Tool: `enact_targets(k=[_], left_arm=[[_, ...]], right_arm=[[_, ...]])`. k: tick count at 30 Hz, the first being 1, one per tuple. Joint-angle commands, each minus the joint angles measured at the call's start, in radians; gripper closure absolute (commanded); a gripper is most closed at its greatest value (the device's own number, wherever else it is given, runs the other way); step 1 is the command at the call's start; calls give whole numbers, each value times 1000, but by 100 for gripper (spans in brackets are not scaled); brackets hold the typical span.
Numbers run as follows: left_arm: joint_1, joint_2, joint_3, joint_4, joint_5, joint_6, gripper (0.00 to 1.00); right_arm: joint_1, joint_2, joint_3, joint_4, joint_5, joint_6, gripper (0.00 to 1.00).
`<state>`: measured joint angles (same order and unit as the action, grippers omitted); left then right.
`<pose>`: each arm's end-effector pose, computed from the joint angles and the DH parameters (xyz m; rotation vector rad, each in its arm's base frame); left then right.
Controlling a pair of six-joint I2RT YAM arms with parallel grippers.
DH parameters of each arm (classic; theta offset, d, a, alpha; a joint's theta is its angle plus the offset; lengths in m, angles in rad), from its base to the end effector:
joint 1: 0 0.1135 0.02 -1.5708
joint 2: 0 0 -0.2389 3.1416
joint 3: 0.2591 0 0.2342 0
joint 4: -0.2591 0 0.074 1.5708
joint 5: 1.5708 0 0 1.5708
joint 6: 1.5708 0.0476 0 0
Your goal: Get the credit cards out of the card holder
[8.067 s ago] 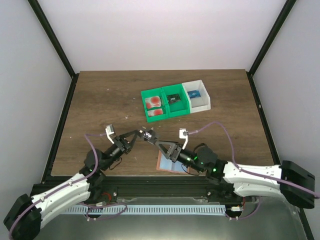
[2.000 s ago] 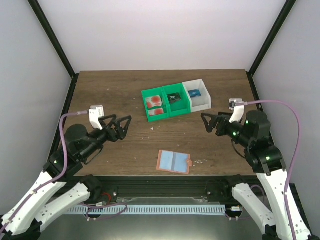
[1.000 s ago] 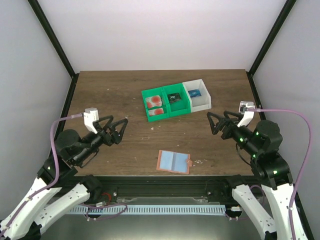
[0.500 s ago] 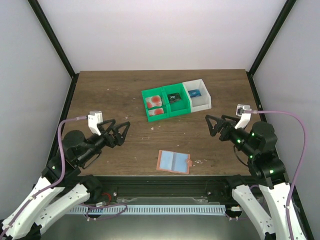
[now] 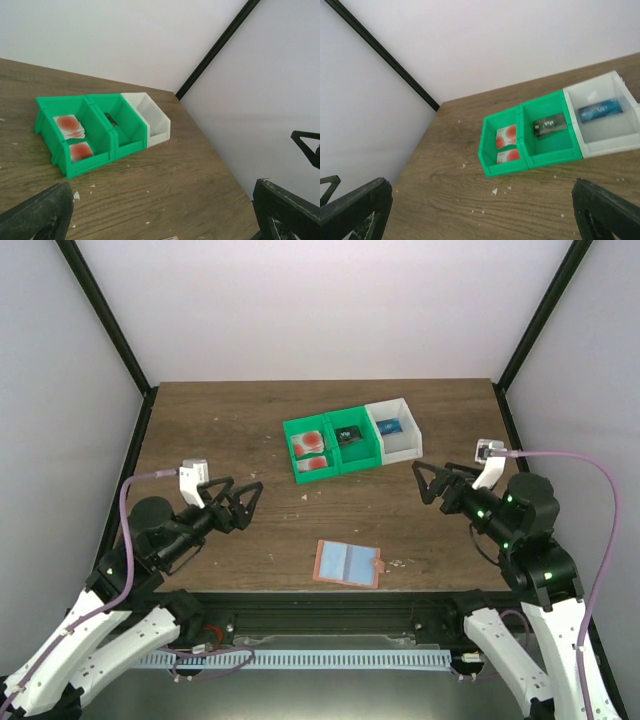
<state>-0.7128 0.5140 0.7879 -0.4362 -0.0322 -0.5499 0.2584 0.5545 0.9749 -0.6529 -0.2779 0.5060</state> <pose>0.1021 -0.0862 0.3303 0.1232 1.8152 -0.8886 0.1085 0.0422 0.3589 0.0255 1.8659 0.7878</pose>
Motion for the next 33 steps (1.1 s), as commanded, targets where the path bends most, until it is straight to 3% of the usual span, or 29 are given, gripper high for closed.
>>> enact_targets(k=[1, 7, 16, 25, 33], left_arm=[[3, 7, 60, 25, 4, 15, 0], [3, 6, 78, 29, -7, 17, 0], [3, 15, -30, 69, -24, -14, 0], [3, 30, -61, 92, -12, -33, 0], [3, 54, -23, 104, -11, -10, 0]], right_arm=[[-4, 19, 104, 6, 10, -20, 0], [-4, 13, 102, 24, -11, -13, 0], [-5, -19, -95, 19, -51, 46, 0], [-4, -7, -67, -16, 23, 53, 0], [-4, -24, -60, 10, -3, 26, 0]])
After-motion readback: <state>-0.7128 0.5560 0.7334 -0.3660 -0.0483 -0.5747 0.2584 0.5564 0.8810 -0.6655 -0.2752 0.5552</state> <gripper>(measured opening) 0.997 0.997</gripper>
